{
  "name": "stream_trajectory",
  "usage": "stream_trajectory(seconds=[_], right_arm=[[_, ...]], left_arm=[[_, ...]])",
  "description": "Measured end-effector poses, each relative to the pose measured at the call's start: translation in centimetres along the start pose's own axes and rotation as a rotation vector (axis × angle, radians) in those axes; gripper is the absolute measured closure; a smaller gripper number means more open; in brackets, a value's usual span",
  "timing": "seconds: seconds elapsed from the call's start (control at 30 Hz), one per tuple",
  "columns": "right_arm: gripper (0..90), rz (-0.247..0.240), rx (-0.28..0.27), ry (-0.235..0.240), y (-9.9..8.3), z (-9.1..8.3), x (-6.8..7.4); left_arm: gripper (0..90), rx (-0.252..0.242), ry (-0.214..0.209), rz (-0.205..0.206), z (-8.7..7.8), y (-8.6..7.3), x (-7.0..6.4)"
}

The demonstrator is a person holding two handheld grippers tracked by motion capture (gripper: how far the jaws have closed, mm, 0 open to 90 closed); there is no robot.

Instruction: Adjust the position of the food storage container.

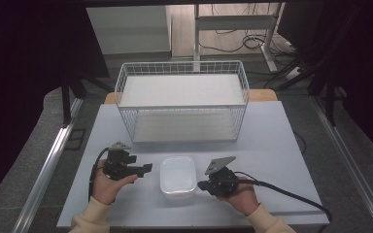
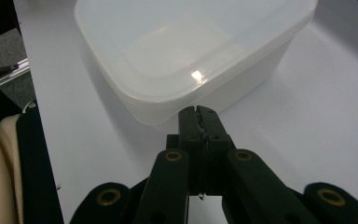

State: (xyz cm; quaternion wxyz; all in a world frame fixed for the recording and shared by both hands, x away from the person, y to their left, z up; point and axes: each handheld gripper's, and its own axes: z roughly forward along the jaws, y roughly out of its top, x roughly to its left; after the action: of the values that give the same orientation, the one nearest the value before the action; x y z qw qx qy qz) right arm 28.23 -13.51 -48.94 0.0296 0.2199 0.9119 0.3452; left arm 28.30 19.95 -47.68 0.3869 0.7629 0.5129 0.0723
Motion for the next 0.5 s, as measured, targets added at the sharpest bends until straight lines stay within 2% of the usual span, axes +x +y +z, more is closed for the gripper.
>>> stream_trajectory(seconds=[0.07,0.13,0.23,0.27,0.3,0.33,0.37,0.4,0.5], right_arm=[[89.2,0.003,-0.002,-0.010,0.1,-0.2,-0.1],[89.0,0.008,-0.021,-0.061,0.2,-1.1,-0.5],[86.3,0.022,-0.051,-0.071,0.2,-1.7,-0.8],[81.7,0.034,-0.065,-0.074,0.1,-1.9,-1.0],[65.1,0.089,-0.101,-0.094,-0.1,-2.4,-1.5],[58.0,0.108,-0.111,-0.104,-0.2,-2.6,-1.6],[58.0,0.108,-0.111,-0.104,-0.2,-2.6,-1.6],[46.5,0.160,-0.139,-0.116,-0.4,-2.8,-2.1],[39.8,0.231,-0.163,-0.090,-0.5,-3.2,-2.6]], left_arm=[[23.0,-0.006,-0.002,-0.006,-0.1,0.0,0.1],[24.6,-0.014,-0.016,-0.022,-0.4,-0.1,0.1],[25.8,-0.022,-0.024,-0.024,-0.6,-0.2,0.1],[25.8,-0.034,-0.031,-0.029,-0.7,-0.3,0.0],[26.1,-0.039,-0.033,-0.031,-0.9,-0.3,0.0],[26.1,-0.043,-0.041,-0.033,-1.0,-0.4,-0.1],[26.2,-0.043,-0.041,-0.033,-1.0,-0.4,-0.1],[26.2,-0.049,-0.054,-0.038,-1.2,-0.5,-0.2],[26.3,-0.056,-0.066,-0.045,-1.5,-0.6,-0.2]])
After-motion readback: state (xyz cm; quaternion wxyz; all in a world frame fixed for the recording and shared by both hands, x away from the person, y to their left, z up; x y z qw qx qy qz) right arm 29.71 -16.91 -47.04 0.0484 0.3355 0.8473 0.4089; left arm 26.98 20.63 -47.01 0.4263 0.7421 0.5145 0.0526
